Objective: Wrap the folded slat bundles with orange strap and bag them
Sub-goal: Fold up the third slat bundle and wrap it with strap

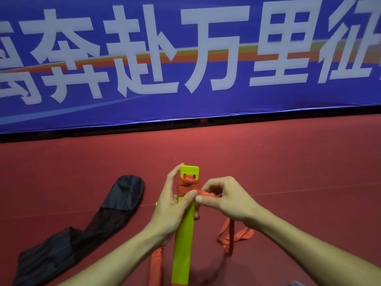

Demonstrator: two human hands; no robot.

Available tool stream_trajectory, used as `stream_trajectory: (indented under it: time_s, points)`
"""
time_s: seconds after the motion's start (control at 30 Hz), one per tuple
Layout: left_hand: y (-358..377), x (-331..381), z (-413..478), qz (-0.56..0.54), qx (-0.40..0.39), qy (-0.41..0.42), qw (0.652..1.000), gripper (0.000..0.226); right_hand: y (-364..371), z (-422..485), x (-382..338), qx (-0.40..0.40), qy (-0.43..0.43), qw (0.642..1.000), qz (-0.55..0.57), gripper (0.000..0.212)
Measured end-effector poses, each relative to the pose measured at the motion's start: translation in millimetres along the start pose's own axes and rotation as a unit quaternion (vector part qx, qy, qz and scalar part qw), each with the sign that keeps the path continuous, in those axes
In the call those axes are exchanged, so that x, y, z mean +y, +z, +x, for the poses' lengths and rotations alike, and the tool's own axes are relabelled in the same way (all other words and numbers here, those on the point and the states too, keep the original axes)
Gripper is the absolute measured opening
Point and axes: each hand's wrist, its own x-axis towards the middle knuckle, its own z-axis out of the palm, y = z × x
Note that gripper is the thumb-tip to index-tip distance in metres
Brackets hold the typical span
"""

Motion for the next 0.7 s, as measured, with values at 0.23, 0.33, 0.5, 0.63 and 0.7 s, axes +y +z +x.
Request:
stream_trajectory:
  time_s: [0.23,0.33,0.5,0.63,0.7]
  points:
    - [0.9,3.3,0.5,-0.065,-0.025,-0.018,0.997,0.075,3.7,1.4,1.3,0.060,0.023,0.997,0.046,0.029]
    - [-0.7,3.7,0.5,-0.108,-0.053,-0.027,0.992,0.079,7.2,0.5,-1.1,0.068,0.034,0.989,0.125,0.036]
    - [-3.2,6.8,0.7,-0.116,-0.083,-0.029,0.989,0.078,9.2,0.3,-5.0,0.099,0.038,0.965,0.240,0.030]
    - [-3.1,6.5,1.3,-0.043,-0.080,0.000,0.996,0.064,10.7,-0.4,-4.5,0.124,0.048,0.953,0.272,0.029]
    - [-2.1,6.5,1.9,0.005,-0.059,0.020,0.998,0.051,12.1,0.5,-3.9,0.144,0.048,0.950,0.272,0.030]
